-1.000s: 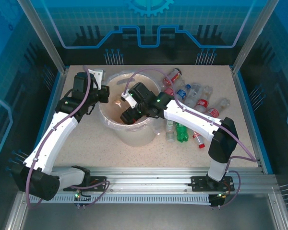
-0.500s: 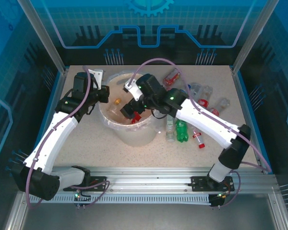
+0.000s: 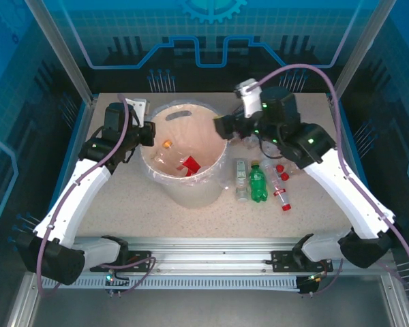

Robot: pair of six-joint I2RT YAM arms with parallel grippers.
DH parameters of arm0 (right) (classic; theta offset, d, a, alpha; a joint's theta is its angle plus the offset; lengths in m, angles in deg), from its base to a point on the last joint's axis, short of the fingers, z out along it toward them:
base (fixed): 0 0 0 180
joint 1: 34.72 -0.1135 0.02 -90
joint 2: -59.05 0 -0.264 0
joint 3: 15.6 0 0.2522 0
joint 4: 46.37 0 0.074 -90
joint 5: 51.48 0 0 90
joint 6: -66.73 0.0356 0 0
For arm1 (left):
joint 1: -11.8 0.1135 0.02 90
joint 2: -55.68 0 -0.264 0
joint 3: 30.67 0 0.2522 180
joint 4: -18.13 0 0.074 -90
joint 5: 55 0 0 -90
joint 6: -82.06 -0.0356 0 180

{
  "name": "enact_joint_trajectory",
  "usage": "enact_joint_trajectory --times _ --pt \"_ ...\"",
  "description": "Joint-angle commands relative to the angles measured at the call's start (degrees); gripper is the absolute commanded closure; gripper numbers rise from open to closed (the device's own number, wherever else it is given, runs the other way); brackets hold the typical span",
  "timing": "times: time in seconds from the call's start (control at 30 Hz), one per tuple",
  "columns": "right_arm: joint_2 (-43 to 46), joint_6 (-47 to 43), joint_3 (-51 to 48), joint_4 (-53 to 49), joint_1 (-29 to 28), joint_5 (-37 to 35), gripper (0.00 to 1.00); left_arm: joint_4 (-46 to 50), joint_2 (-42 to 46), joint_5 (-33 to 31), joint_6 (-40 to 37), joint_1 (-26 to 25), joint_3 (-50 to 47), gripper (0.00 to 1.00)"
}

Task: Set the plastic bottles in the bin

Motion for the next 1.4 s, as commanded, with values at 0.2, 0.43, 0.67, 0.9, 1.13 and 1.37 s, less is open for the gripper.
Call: enact_joint_trajectory --times 0.2,0.43,0.67,0.9,1.13,1.37 --pt "7.2 8.8 -14.2 -11.3 24.5 -10.4 0.12 0.3 -1.1 0.1 0.7 -0.1 -1.3 1.00" --pt "4.2 8.7 -26.4 -4.0 41.0 -10.6 0.17 0.4 -1.2 0.0 0.6 -0.1 -1.2 1.00" --pt "-1.9 11.8 -32.9 4.1 46.3 -5.5 0.14 0.3 -1.4 0.4 0.9 -0.1 -1.1 1.00" --pt "-8.7 17.5 -37.2 13.9 48.2 -0.3 0.15 0.3 -1.2 0.3 0.7 -0.1 -1.2 1.00" --pt "-14.7 21.0 -38.6 21.3 49.0 2.0 0.15 0.6 -1.6 -0.6 -0.1 -0.1 -1.3 1.00" --pt "-20.3 22.7 -38.5 24.3 49.5 3.9 0.15 0.4 -1.6 -0.7 -0.2 -0.1 -1.5 1.00"
